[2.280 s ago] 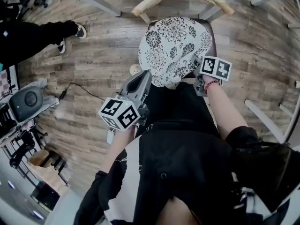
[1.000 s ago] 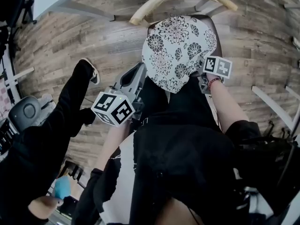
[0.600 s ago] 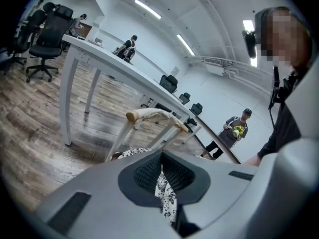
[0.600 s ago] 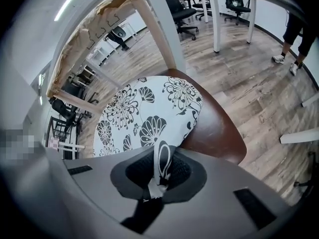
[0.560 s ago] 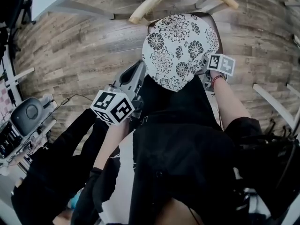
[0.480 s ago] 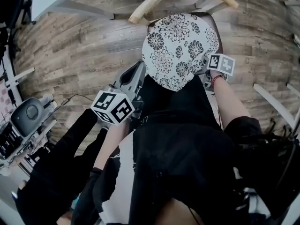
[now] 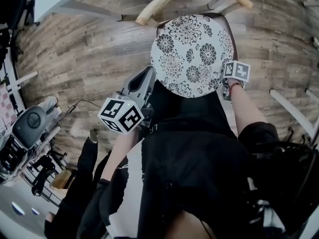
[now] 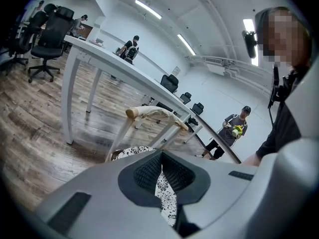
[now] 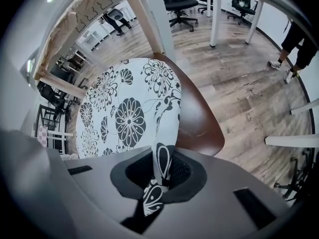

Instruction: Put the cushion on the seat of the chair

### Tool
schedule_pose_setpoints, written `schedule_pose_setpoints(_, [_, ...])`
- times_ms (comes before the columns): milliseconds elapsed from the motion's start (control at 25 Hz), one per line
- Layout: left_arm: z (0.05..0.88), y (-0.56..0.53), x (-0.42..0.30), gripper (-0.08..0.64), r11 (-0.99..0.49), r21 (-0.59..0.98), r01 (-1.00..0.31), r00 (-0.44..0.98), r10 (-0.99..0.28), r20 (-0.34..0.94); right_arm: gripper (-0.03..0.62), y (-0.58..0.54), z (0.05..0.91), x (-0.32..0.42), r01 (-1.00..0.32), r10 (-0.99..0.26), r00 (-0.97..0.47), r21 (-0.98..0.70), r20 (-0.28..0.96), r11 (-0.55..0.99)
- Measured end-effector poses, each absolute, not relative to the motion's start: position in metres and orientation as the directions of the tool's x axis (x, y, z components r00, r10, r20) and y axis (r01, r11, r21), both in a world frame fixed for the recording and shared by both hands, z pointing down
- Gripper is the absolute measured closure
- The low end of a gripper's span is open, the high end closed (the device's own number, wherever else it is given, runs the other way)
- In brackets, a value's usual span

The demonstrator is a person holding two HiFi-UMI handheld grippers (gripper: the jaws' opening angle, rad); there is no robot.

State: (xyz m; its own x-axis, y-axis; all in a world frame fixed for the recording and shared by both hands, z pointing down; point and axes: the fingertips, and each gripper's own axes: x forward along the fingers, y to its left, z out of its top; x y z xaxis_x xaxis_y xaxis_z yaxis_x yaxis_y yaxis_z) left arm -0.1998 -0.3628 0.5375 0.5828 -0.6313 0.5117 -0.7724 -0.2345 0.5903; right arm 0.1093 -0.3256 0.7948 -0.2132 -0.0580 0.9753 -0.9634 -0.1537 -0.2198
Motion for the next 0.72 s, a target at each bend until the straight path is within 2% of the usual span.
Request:
schedule_pose_setpoints(400, [0.543, -0.356, -0.193, 0.545, -0.219, 0.577, -0.787, 0.565, -0.633, 0.529, 0.56, -0.325, 0.811, 0.113, -0.972, -0.058, -0.189, -0.195, 0.98, -0.132])
schedule_pose_setpoints(720, [0.546, -0.345, -0.181, 0.545, -0.209, 0.548, -0.81, 0.532, -0.655, 0.536, 0.56, -0.322, 0.826, 0.115, -0.966, -0.044, -0.236, -0.239, 0.971, -0.102])
